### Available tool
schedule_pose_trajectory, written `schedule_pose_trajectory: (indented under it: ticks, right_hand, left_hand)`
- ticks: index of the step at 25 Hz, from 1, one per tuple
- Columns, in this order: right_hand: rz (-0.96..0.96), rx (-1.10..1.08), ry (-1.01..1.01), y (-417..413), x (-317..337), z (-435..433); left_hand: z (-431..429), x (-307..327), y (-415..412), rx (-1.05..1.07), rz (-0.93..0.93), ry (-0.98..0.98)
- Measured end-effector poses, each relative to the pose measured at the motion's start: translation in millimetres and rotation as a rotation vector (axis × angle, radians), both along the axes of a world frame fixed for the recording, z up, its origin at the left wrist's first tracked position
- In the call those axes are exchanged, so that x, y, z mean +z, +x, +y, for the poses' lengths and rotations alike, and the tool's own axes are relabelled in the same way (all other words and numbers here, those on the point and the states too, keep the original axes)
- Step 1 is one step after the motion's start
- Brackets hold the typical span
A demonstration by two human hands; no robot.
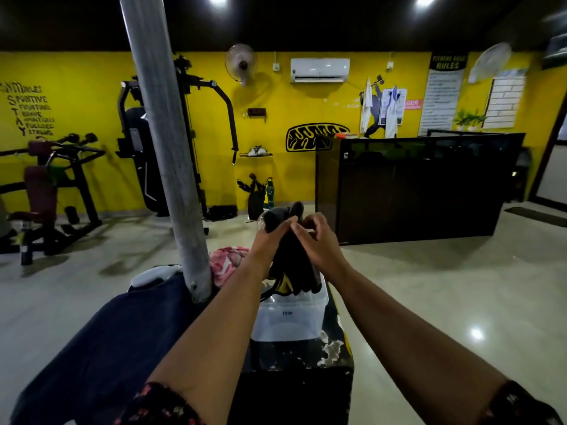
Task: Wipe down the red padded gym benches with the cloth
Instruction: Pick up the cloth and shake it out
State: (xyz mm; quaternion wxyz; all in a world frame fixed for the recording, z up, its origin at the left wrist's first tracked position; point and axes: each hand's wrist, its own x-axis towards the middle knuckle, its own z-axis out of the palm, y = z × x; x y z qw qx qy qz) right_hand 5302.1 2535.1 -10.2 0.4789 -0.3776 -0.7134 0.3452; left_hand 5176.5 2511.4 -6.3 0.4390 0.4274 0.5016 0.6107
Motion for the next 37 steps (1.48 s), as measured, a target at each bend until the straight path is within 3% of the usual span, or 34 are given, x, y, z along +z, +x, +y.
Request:
schedule_pose_trajectory:
  ticks: [6, 11, 15, 19, 23, 26, 29, 32, 35, 37]
  right_hand:
    - [0.111, -0.114, -0.082, -16, 21, 29]
    - [0.243, -0.173, -0.197, 11, 29, 74]
    - [0.216, -0.172, -0.069, 0, 38, 77]
    - [0.122, -0.064, 0.139, -32, 35, 61]
    - [0.090, 0.002, 0.189, -38, 27, 67]
    - [0.078, 0.094, 0.173, -38, 17, 70]
    - [0.045, 0.195, 0.239, -37, 10, 68]
    - [0.034, 0.143, 0.302, -31, 10, 75]
    - [0.126, 0.036, 0.268, -24, 4, 85]
    - [0.075, -0.028, 0.219, -20, -7, 94]
  left_hand:
    - [18, 9, -14, 0.067, 0.002, 0.006]
    - [44, 22, -52, 0.420, 0.463, 0.011]
    - [51, 33, -47, 0.592, 0.588, -0.046]
    - [64, 31, -29, 0.613, 0.435, 0.008]
    - [69, 35, -20, 0.563, 0.349, 0.006]
    - [69, 37, -14, 0.416, 0.099, 0.008]
    - [72, 32, -16, 0.280, 0.041, 0.085]
    - [76, 26, -20, 0.371, 0.028, 0.114]
    - [77, 23, -24, 0.459, -0.109, 0.115]
    - [73, 23, -24, 0.518, -0.188, 0.110]
